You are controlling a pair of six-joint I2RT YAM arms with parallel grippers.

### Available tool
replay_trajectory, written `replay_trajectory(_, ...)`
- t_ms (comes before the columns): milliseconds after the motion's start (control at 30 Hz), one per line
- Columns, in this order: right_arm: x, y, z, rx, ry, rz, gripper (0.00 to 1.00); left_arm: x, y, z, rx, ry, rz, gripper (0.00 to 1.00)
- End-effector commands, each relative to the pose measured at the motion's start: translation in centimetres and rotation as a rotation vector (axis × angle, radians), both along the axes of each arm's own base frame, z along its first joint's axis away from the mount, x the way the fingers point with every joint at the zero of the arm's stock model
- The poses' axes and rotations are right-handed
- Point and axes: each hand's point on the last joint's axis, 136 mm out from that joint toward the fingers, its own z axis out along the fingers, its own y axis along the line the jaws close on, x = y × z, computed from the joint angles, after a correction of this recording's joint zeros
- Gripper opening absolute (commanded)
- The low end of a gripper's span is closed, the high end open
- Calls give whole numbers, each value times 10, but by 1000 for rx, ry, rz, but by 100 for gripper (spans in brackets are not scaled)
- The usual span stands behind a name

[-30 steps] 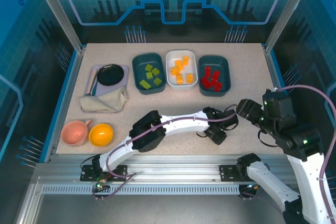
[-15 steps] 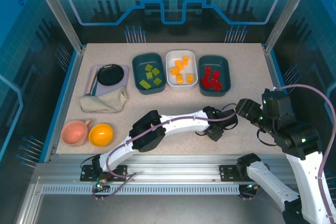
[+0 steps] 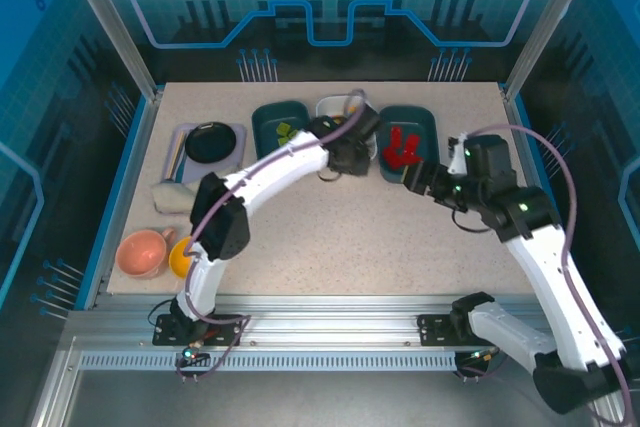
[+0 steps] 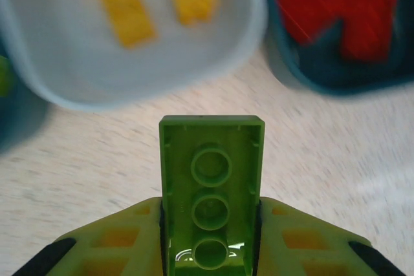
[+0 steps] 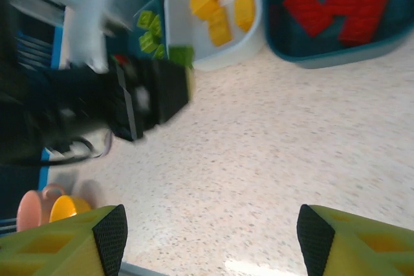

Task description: Sort the legos into containers by color

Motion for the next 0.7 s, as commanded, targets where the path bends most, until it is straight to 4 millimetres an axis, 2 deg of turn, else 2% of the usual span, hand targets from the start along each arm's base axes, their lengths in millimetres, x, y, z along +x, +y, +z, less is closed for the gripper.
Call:
replay_trajectory(0, 28, 43, 19, 100, -121, 166, 73, 18, 44, 0, -1, 40, 99, 29)
replay_trajectory(167, 73, 81, 18, 79, -200, 232, 73, 68, 120, -11, -14, 68, 339, 29)
replay_trajectory(267, 97, 97, 11, 80, -174, 237, 73, 90, 156, -24, 22, 79, 449, 29)
replay_trajectory(467, 131, 118, -7, 91, -101, 239, 73, 122, 198, -42, 196, 54, 564, 29)
replay_trajectory(667, 149, 145, -21, 196, -51, 268, 73, 135, 226, -58, 289, 17, 670, 28)
